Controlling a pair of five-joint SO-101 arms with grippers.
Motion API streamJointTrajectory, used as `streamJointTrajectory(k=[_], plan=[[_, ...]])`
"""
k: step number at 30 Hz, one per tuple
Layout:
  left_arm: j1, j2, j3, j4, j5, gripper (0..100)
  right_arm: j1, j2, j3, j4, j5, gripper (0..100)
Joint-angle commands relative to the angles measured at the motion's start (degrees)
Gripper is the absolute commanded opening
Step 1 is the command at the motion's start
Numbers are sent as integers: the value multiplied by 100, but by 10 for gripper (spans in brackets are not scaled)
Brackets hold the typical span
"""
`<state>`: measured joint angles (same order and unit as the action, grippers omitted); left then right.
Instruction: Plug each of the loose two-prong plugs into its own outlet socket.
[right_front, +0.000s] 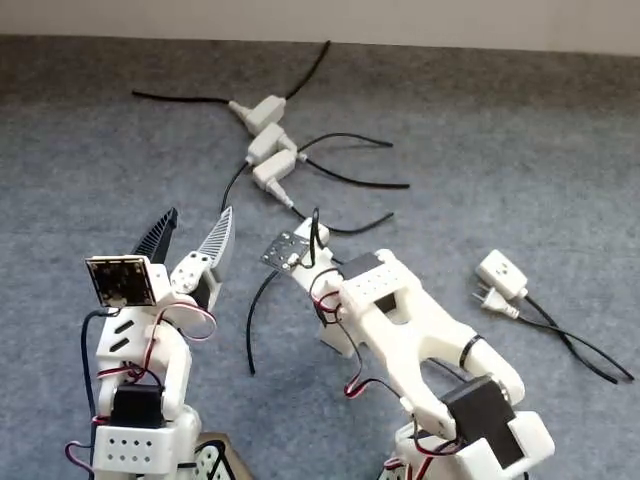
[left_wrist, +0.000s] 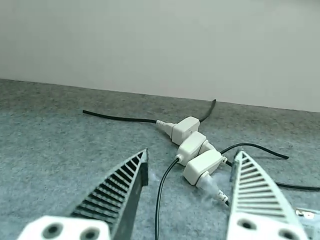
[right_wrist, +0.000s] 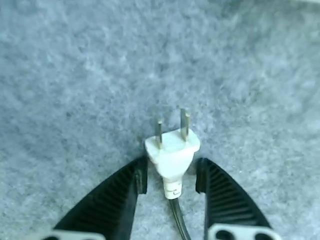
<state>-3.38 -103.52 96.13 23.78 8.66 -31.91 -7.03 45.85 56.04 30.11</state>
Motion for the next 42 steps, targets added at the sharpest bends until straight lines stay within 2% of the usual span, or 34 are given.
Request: streamJointTrajectory(k=[1, 14, 19, 25, 33, 40, 42], plan=[[92, -48, 101, -105, 26, 274, 101, 101, -13, -295, 53, 173], [92, -48, 101, -105, 26, 274, 101, 110, 22, -831, 97, 173], [92, -48, 101, -105, 26, 274, 75, 92, -13, -804, 589, 173], [92, -48, 101, -105, 26, 274, 57, 75, -22, -796, 615, 173], [92, -48, 101, -105, 26, 274, 66, -743, 13, -796, 624, 173], [92, -48, 101, -105, 26, 274, 75, -268, 22, -804, 624, 170], [92, -48, 101, -105, 26, 274, 101, -84, 13, -804, 624, 138]])
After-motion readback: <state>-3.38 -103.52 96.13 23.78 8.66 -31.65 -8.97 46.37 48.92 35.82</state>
